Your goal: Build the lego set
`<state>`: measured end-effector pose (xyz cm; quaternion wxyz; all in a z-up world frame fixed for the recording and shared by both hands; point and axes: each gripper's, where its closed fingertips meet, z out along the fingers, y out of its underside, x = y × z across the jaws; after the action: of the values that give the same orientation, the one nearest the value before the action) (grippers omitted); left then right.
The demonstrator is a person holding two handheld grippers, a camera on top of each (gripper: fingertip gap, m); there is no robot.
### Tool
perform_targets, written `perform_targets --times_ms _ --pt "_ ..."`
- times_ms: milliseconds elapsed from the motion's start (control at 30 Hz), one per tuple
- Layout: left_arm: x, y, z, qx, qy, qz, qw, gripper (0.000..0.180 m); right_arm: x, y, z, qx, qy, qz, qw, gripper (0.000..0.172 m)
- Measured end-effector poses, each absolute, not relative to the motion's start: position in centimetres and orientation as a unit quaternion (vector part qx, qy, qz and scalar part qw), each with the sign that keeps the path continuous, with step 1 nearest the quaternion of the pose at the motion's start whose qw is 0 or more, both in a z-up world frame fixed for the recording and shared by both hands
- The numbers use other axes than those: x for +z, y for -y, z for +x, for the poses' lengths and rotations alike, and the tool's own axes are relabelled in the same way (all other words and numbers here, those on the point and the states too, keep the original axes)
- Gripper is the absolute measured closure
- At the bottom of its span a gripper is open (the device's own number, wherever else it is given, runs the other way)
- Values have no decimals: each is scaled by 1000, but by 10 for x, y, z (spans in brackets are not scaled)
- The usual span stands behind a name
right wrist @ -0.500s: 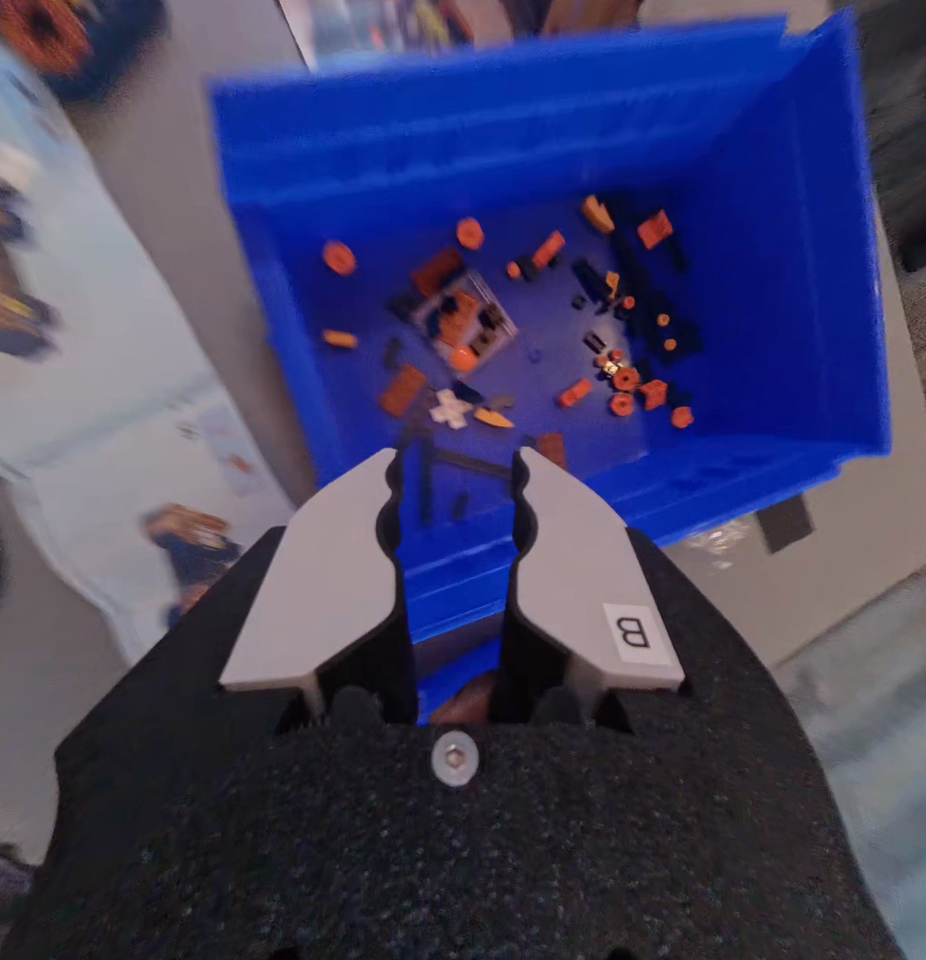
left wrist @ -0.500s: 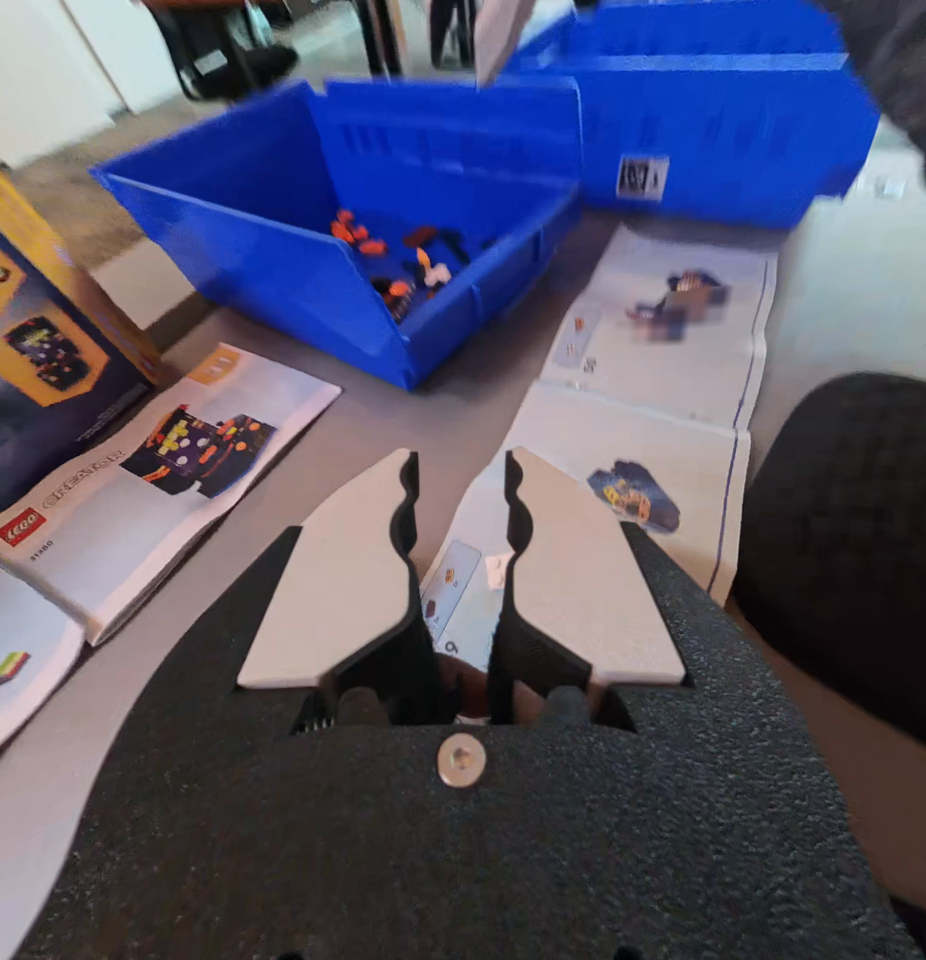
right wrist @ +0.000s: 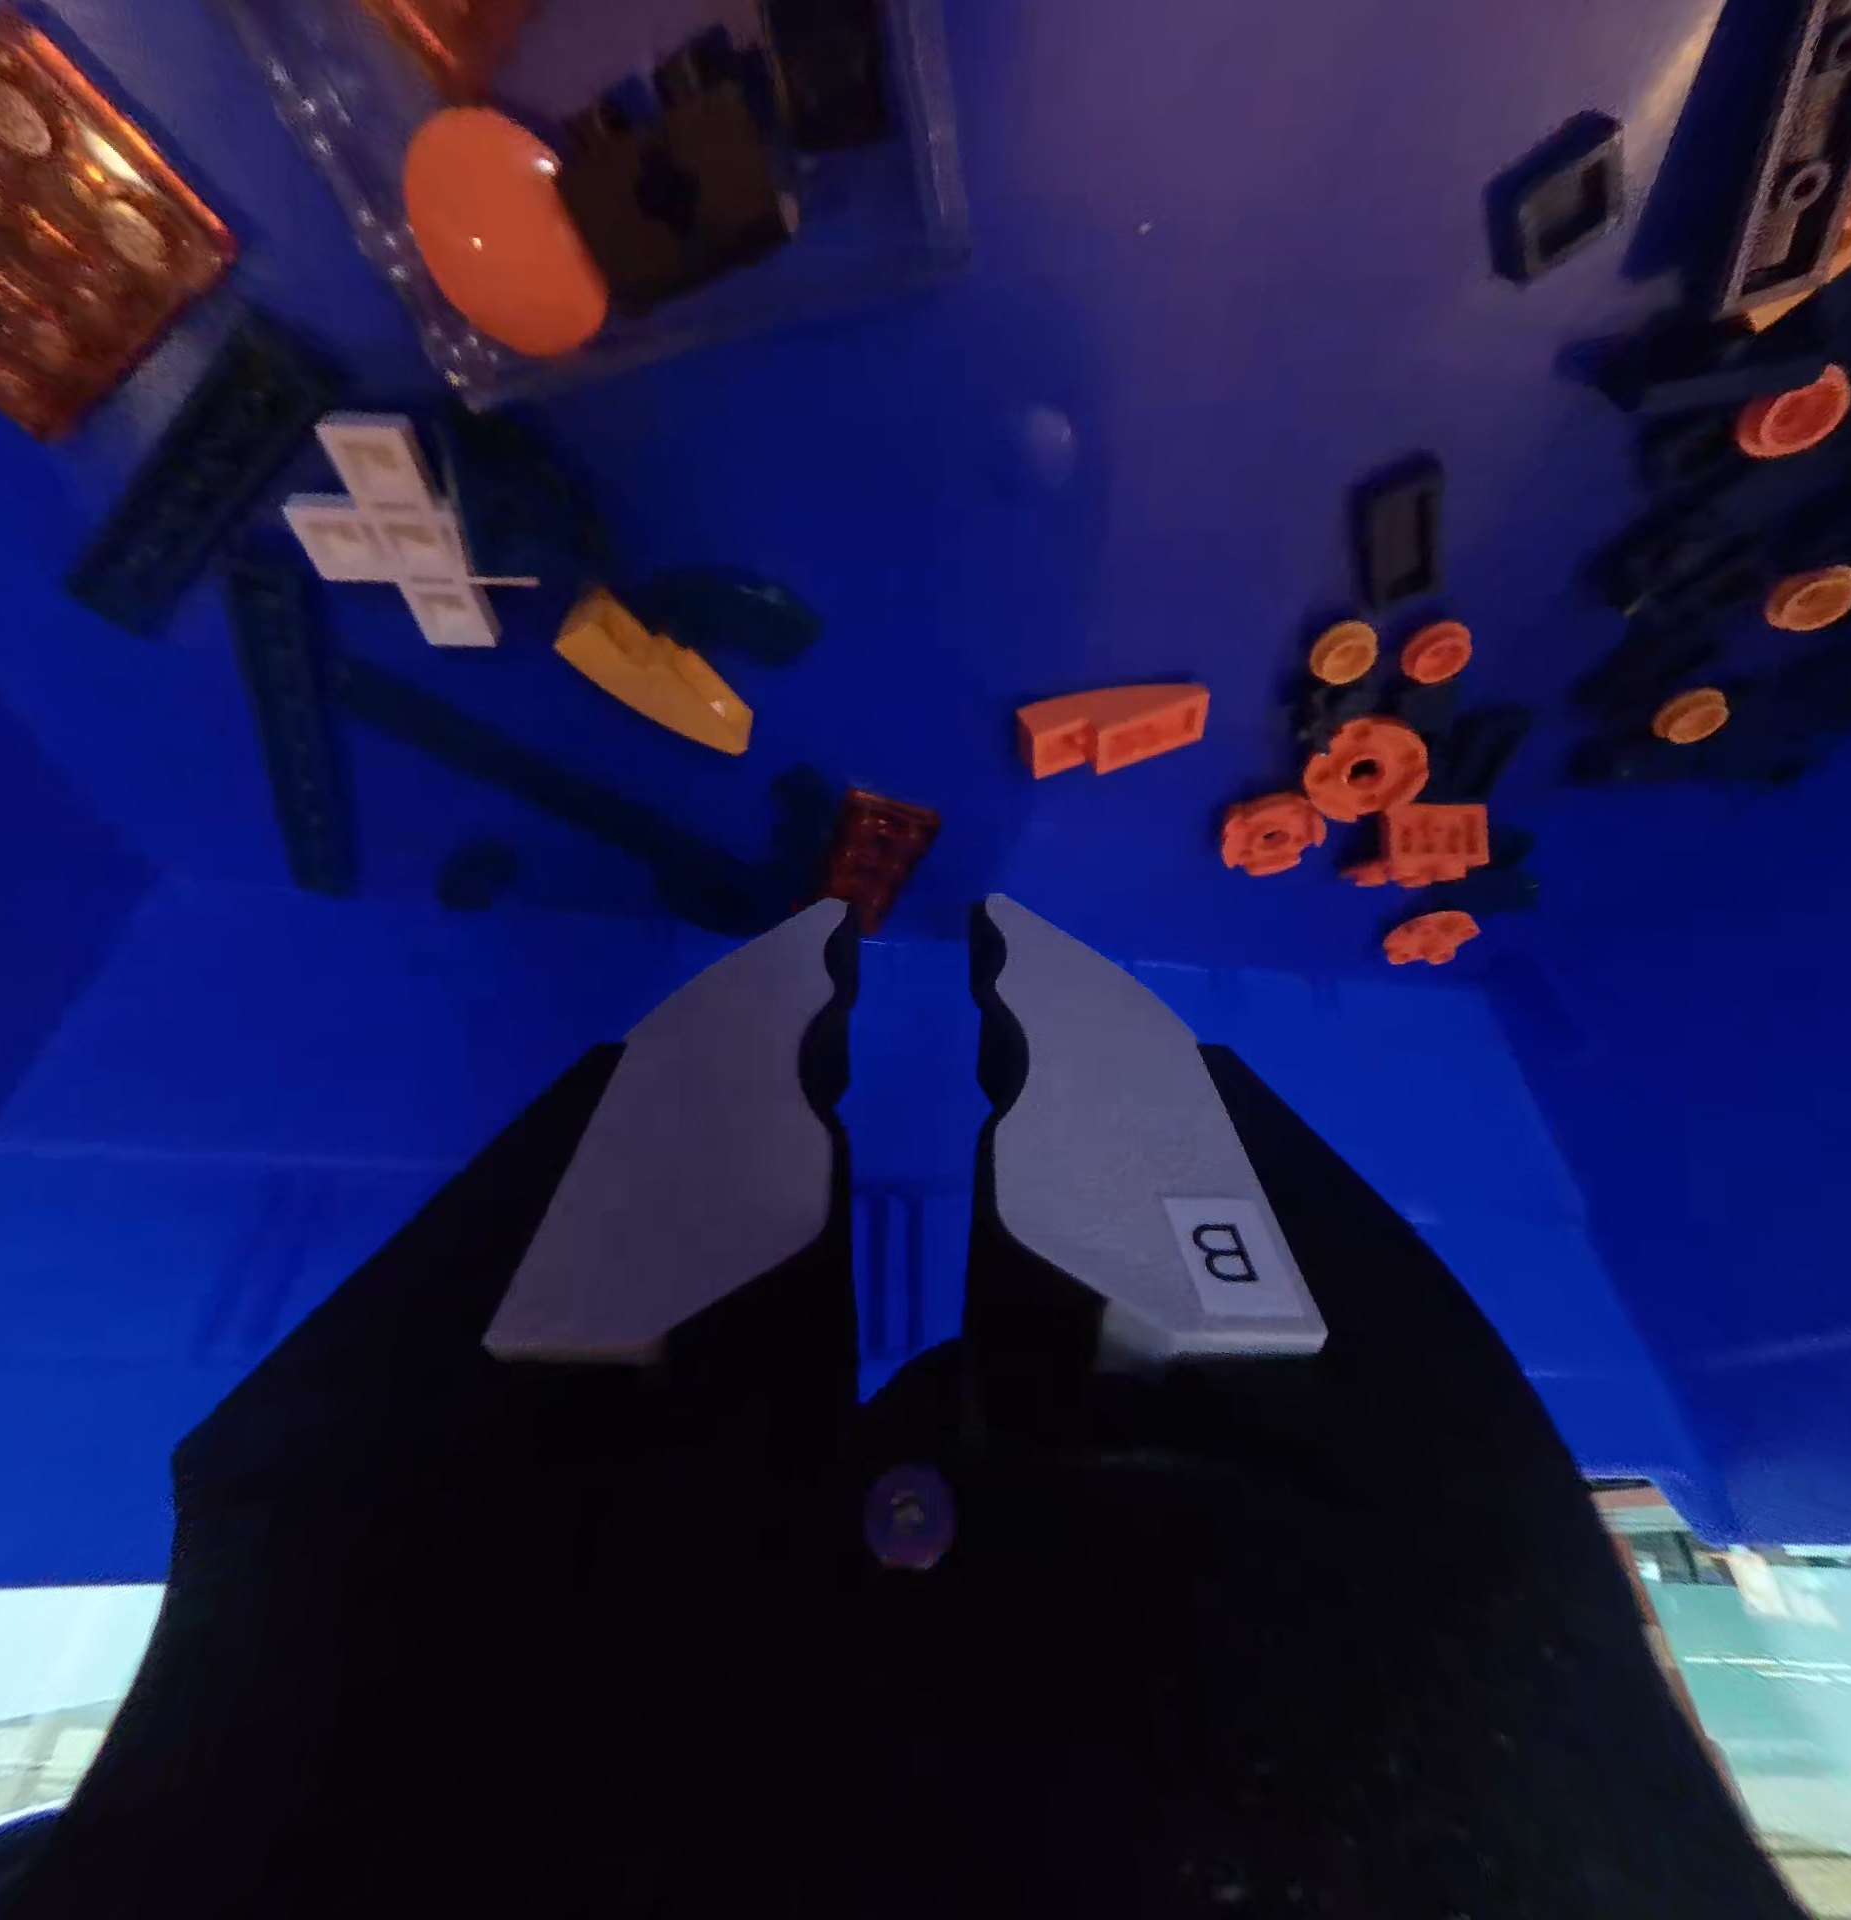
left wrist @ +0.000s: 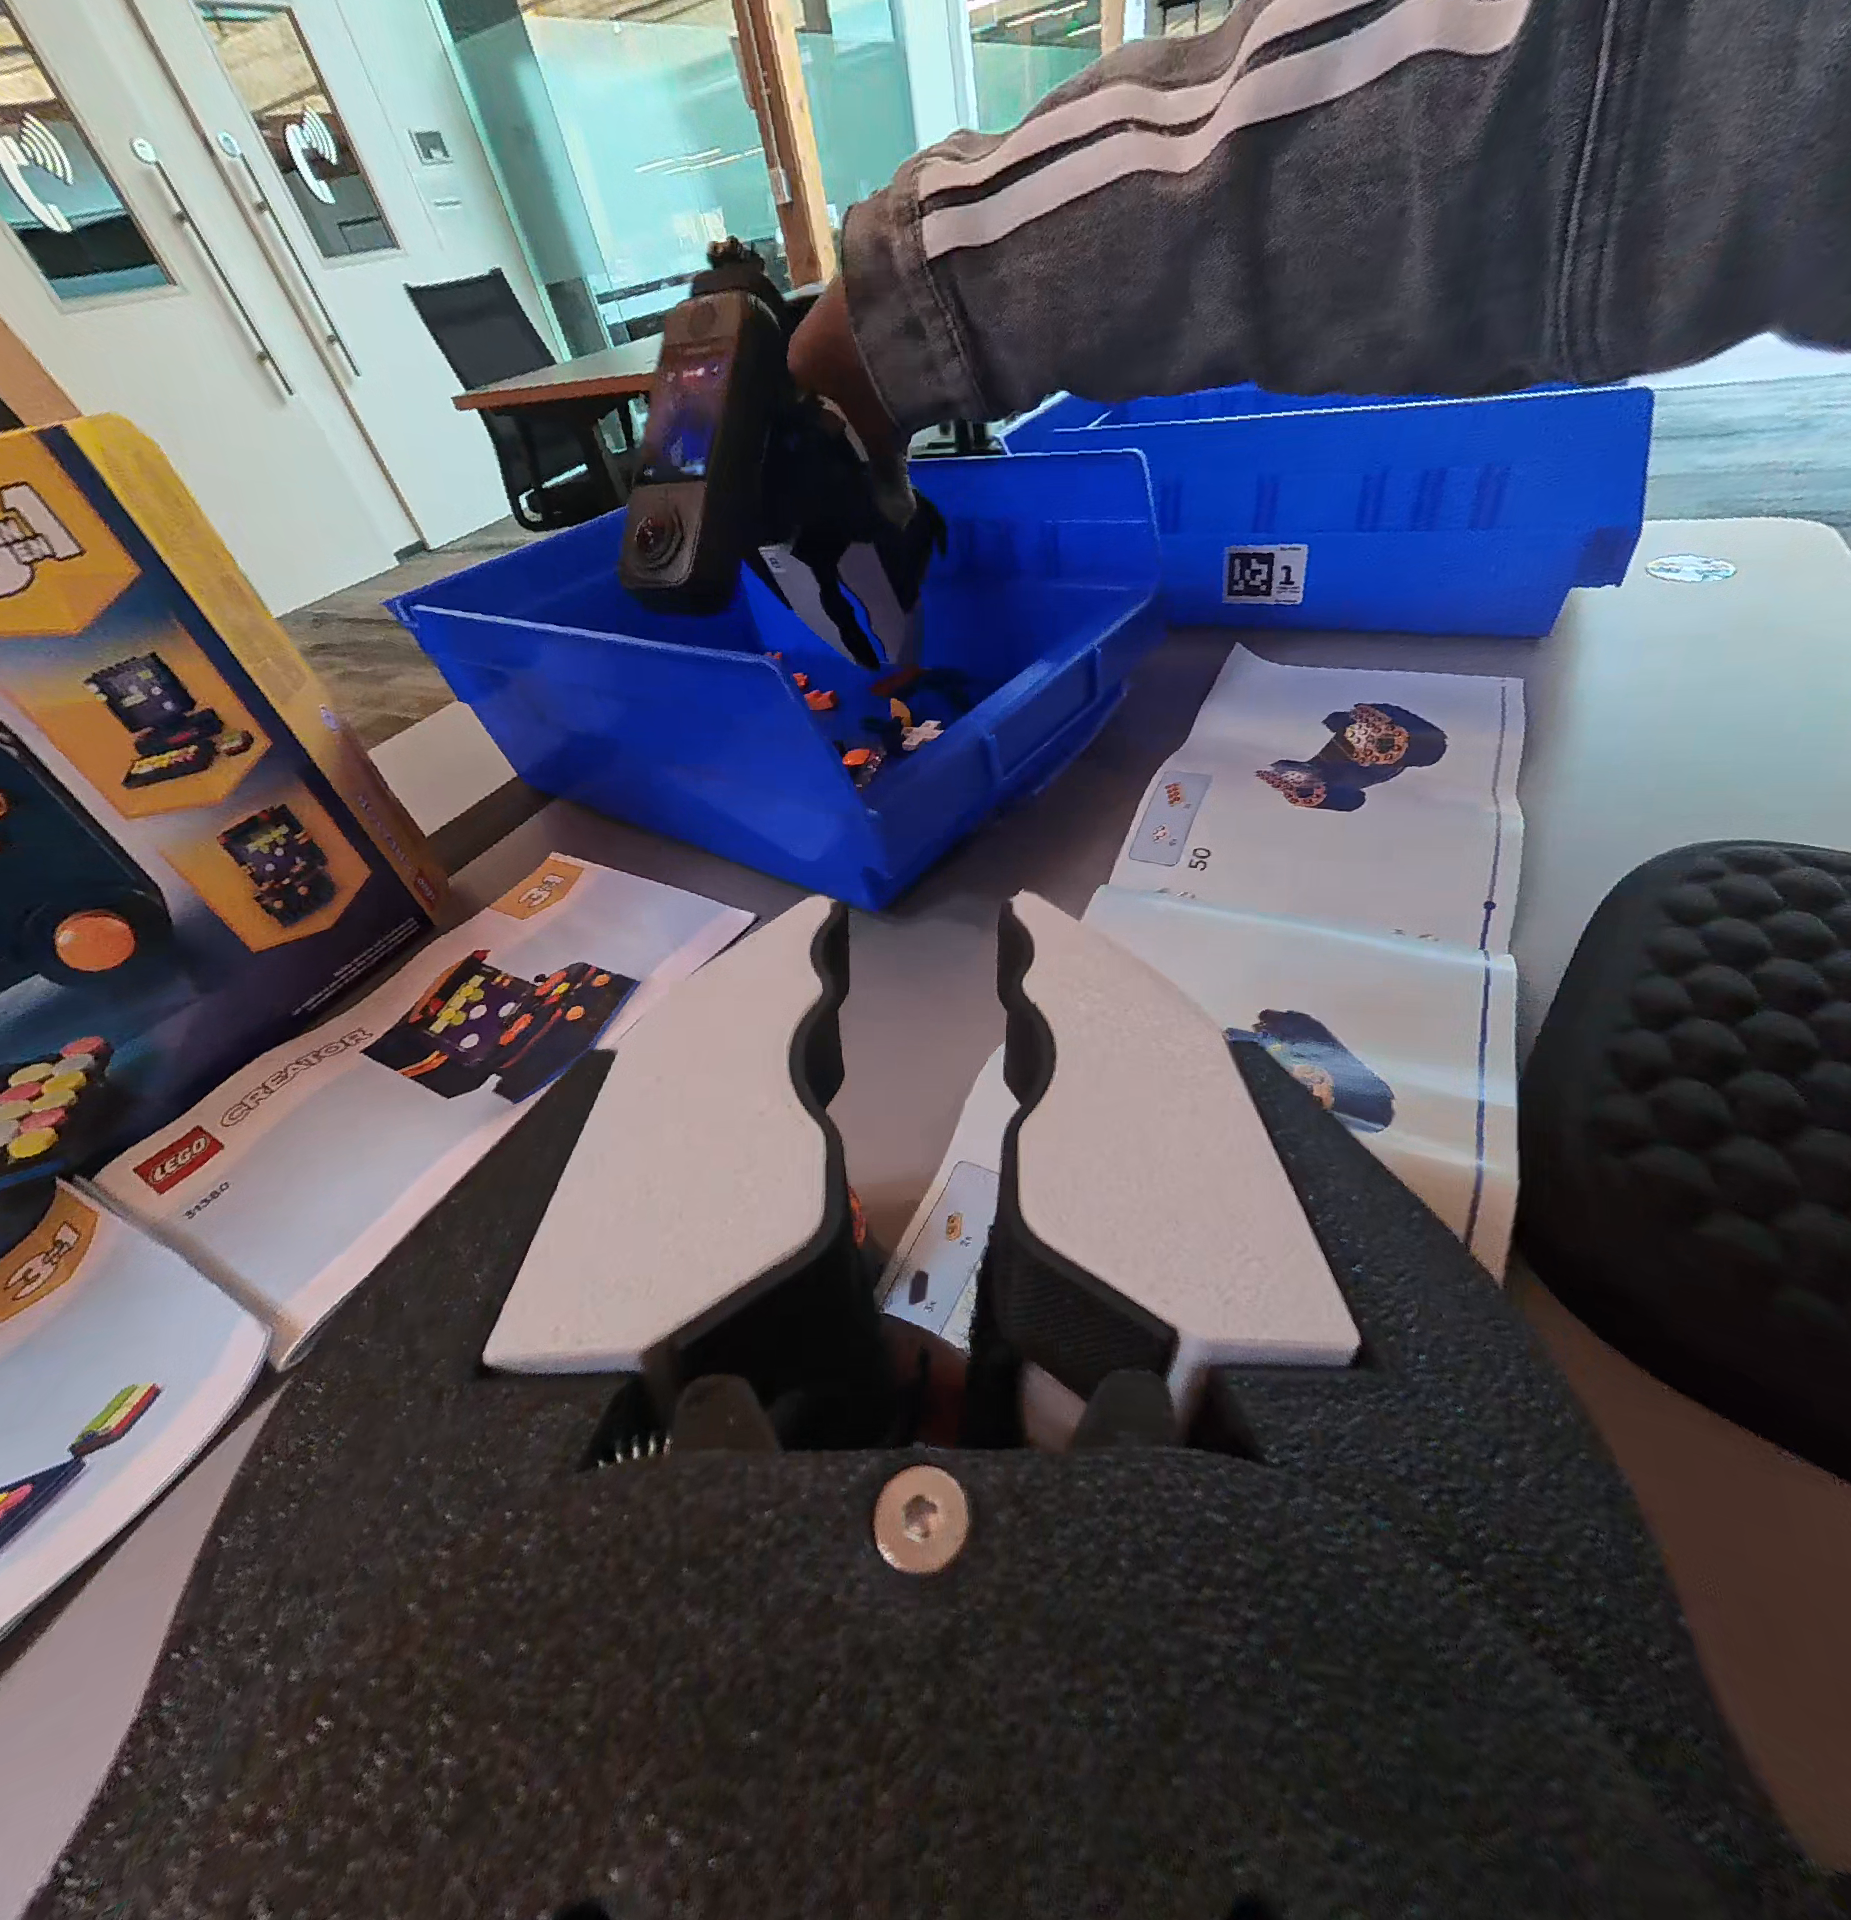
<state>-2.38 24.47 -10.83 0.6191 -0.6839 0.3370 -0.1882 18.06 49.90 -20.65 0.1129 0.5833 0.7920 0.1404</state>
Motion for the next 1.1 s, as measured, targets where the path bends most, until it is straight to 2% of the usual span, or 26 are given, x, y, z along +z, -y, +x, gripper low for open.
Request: perform_targets --times_ms 100,300,433,633,767,867,1000,1100 --pt "-107 -247 -30 -188 -328 -686 622 156 -205 -495 184 132 -778 601 127 145" --pt "-107 -246 -30 -194 -327 -687 619 157 -200 -482 180 79 -740 654 134 145" --pt "-111 -246 -27 -186 -339 -689 613 157 -208 -486 187 122 -736 647 155 145" --pt "-113 -245 -26 -179 -345 -689 612 158 -208 -484 179 106 -711 677 157 144" --pt "-113 -245 -26 -177 -348 -688 612 158 -210 -491 178 113 -712 679 142 158" --pt "-113 -245 -25 -173 -351 -685 615 158 -210 -493 178 124 -724 666 134 160" --pt "-108 -245 -27 -169 -346 -677 628 158 -186 -494 164 110 -715 688 52 160" --pt "-97 -242 -27 -167 -347 -652 653 153 -138 -455 118 -12 -695 715 -76 160"
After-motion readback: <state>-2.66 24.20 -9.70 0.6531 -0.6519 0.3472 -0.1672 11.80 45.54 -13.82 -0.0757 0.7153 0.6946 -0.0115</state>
